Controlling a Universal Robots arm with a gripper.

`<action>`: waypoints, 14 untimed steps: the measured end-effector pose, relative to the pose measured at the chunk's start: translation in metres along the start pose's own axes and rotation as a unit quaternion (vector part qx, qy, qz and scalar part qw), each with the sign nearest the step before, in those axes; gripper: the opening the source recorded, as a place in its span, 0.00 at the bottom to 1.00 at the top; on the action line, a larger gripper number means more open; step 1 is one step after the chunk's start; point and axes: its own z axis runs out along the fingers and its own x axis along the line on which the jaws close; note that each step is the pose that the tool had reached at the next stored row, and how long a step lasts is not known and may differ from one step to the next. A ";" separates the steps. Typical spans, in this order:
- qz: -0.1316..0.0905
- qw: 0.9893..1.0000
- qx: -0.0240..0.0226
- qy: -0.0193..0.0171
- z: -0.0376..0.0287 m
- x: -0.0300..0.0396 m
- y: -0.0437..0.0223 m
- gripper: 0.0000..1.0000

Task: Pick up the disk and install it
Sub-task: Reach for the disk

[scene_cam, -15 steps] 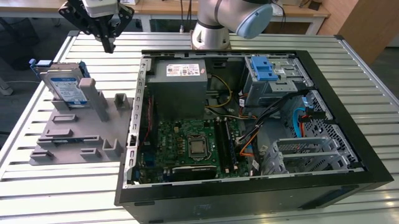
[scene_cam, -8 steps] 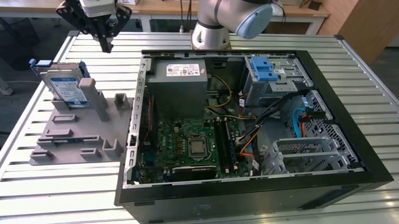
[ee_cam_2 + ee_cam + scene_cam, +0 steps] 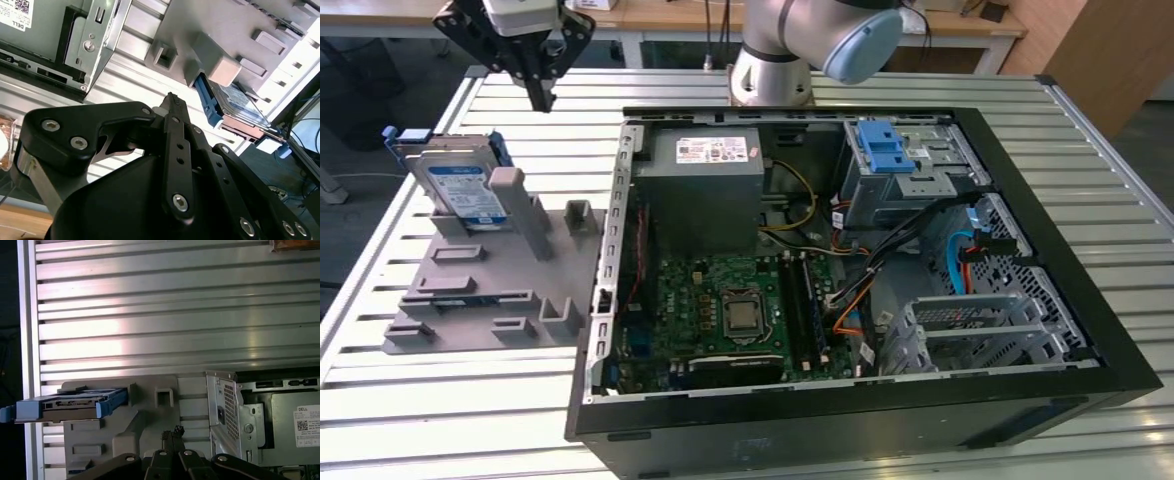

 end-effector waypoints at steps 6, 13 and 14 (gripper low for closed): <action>0.000 1.000 0.000 0.002 0.0008 0.0073 0.0018 0.11; -0.001 1.000 0.000 0.001 0.0024 0.0214 0.0020 0.11; -0.001 1.000 0.000 0.001 0.0025 0.0230 0.0018 0.11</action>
